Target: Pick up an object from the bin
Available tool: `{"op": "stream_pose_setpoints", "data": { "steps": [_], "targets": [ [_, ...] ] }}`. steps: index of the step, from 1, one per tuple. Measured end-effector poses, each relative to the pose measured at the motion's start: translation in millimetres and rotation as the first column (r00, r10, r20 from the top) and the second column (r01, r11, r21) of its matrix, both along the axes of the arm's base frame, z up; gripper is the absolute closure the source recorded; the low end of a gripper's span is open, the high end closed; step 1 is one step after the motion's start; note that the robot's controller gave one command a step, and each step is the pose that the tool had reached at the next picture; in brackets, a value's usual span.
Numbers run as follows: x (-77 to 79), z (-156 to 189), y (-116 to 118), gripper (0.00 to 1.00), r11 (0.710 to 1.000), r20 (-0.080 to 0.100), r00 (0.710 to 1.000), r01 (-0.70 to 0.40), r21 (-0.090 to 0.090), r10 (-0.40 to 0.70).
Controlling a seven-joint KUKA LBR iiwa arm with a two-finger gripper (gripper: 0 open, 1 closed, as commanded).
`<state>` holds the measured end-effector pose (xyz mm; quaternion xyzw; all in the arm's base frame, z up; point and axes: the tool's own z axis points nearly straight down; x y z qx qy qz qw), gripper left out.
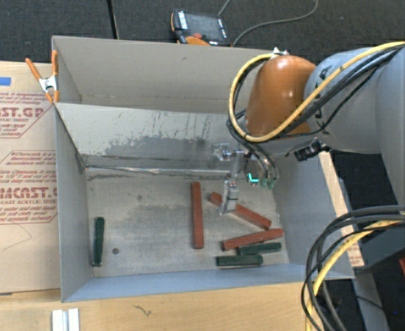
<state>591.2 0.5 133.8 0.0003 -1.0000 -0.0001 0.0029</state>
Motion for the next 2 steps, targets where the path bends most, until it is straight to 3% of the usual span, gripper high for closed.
{"op": "stream_pose_setpoints", "data": {
  "steps": [1,2],
  "targets": [
    [-13.6,-65.9,-54.6,0.00,0.992,0.001,0.992,-0.125,-0.001,0.125],
    [-11.4,-62.3,-52.1,1.00,0.992,0.008,0.992,-0.127,0.000,0.127]
  ]
}}
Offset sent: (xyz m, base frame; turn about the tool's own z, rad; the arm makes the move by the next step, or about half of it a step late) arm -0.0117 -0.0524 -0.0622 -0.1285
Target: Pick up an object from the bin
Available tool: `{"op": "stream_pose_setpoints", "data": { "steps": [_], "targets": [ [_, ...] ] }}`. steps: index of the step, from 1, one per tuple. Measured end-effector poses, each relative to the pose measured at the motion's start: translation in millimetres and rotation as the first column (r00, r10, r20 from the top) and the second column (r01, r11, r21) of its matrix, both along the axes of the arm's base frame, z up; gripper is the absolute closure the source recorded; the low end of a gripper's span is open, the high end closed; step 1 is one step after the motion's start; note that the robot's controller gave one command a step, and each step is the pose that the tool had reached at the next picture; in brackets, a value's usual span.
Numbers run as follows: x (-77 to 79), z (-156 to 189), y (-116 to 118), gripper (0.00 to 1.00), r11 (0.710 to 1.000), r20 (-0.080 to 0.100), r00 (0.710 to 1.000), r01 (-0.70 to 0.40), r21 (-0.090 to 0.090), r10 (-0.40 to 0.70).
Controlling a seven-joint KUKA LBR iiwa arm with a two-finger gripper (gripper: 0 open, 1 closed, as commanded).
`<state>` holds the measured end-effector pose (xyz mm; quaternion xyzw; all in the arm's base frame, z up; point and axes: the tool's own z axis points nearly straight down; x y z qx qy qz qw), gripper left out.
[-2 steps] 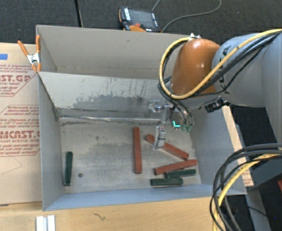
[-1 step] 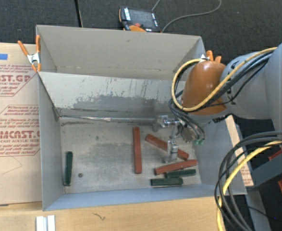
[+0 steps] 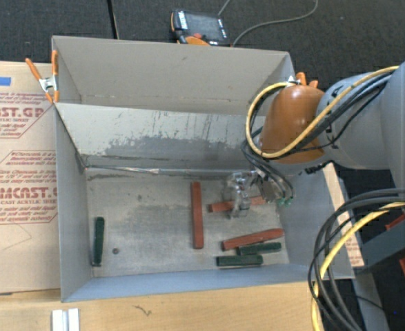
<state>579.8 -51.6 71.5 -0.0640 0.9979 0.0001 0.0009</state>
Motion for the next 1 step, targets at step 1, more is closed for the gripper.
{"op": "stream_pose_setpoints", "data": {
  "steps": [1],
  "targets": [
    [-11.7,130.4,29.5,1.00,1.000,0.008,1.000,0.006,0.000,-0.006]
  ]
}}
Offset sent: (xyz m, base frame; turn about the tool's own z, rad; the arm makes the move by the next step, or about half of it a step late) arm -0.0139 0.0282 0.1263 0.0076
